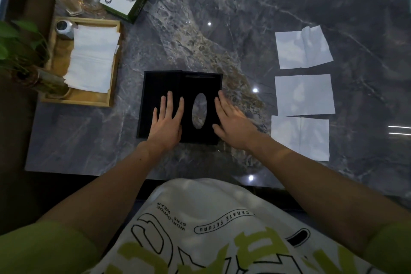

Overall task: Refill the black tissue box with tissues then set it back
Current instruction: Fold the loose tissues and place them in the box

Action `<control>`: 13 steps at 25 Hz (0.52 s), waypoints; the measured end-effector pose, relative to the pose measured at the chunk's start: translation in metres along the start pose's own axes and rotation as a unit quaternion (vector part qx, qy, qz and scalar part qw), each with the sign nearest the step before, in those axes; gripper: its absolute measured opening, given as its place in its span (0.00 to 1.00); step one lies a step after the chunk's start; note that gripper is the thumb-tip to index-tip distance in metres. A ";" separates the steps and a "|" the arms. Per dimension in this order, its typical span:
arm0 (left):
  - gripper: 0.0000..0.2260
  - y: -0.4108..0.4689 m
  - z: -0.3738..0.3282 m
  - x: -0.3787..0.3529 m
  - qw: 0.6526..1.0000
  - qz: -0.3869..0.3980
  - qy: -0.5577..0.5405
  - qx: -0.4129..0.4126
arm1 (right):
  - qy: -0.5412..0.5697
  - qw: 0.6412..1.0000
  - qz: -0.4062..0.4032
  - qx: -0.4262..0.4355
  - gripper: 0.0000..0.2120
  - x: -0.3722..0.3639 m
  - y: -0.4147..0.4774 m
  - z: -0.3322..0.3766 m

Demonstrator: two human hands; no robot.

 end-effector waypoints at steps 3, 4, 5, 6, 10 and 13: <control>0.37 0.001 -0.001 -0.001 1.000 0.013 -0.005 0.009 | 0.011 1.000 0.012 0.007 0.36 0.000 0.000 -0.003; 0.38 0.001 -0.002 0.000 1.000 0.016 -0.013 0.013 | 0.014 1.000 0.016 0.010 0.36 0.001 -0.001 -0.004; 0.38 0.001 -0.003 0.001 0.999 0.018 -0.027 0.017 | 0.017 1.000 0.019 0.013 0.37 0.002 0.000 -0.004; 0.38 0.001 -0.005 0.003 0.998 0.018 -0.051 0.023 | 0.020 0.999 0.021 0.016 0.37 0.004 -0.001 -0.004; 0.32 -0.003 -0.020 0.022 0.972 -0.064 -0.218 0.063 | 0.049 0.998 0.004 0.032 0.35 0.011 -0.005 -0.004; 0.27 -0.006 -0.044 0.032 0.944 -0.132 -0.301 0.011 | 0.060 0.997 -0.049 -0.013 0.35 0.013 -0.023 -0.017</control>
Point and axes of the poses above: each hand's wrist, its own y-axis towards the middle knuckle, its own x-axis out of the back of the hand, z = x × y, the point moved 4 cm from there along y, towards the middle knuckle, and after that the axes turned 4 degrees about -y, right-handed, at the moved point
